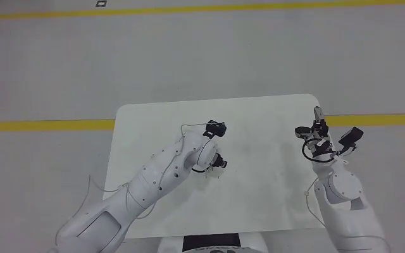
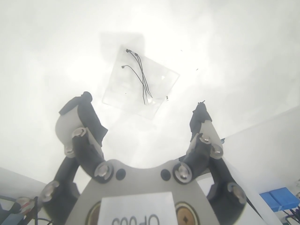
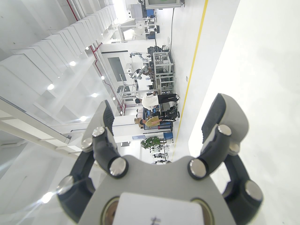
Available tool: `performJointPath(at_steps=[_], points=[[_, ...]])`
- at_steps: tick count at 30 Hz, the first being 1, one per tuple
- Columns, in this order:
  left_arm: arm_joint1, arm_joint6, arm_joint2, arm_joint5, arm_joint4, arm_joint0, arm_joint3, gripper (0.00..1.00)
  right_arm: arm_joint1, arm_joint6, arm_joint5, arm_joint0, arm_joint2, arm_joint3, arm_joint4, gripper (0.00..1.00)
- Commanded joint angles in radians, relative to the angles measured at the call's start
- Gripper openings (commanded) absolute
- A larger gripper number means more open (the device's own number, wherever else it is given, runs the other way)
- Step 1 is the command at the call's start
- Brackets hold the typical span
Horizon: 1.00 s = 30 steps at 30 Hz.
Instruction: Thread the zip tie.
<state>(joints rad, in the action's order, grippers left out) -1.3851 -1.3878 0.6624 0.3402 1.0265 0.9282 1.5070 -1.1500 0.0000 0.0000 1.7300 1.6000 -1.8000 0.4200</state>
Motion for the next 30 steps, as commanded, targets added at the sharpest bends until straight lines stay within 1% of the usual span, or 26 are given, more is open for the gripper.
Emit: performJointPath(at_steps=[1,8,10,12,13,15,16,17,20,24,26,30], points=[[-0.001,-0.002,-0.001,0.000,0.006,0.000,0.000,1.00,0.000,0.000,0.000,0.000,0.000,0.000,0.000,1.00],[-0.001,-0.002,-0.001,0.000,0.006,0.000,0.000,1.00,0.000,0.000,0.000,0.000,0.000,0.000,0.000,1.00],[-0.001,0.021,-0.001,-0.007,0.009,0.004,0.015,1.00,0.000,0.000,0.000,0.000,0.000,0.000,0.000,1.00],[0.000,0.019,-0.004,-0.013,0.020,0.007,0.023,1.00,0.000,0.000,0.000,0.000,0.000,0.000,0.000,1.00],[0.001,0.016,-0.005,-0.013,0.023,0.008,0.027,0.87,0.000,0.000,0.000,0.000,0.000,0.000,0.000,1.00],[0.001,0.013,-0.006,-0.013,0.029,0.011,0.038,0.66,0.000,0.000,0.000,0.000,0.000,0.000,0.000,1.00],[0.001,0.012,-0.006,-0.012,0.030,0.012,0.040,0.47,0.000,0.000,0.000,0.000,0.000,0.000,0.000,1.00],[0.002,0.012,-0.005,-0.012,0.033,0.012,0.043,0.39,0.000,0.000,0.000,0.000,0.000,0.000,0.000,1.00],[0.002,0.008,-0.006,-0.014,0.039,0.015,0.044,0.26,0.000,0.000,0.000,0.000,0.000,0.000,0.000,1.00],[0.001,0.008,-0.009,-0.023,0.038,0.016,0.027,0.16,0.000,0.000,0.000,0.000,0.000,0.000,0.000,1.00],[0.000,0.009,-0.011,-0.026,0.033,0.014,0.014,0.16,0.000,0.000,0.000,0.000,0.000,0.000,0.000,1.00],[-0.005,0.018,-0.019,-0.032,0.024,0.010,-0.007,0.13,0.000,0.000,0.000,0.000,0.000,0.000,0.000,1.00]])
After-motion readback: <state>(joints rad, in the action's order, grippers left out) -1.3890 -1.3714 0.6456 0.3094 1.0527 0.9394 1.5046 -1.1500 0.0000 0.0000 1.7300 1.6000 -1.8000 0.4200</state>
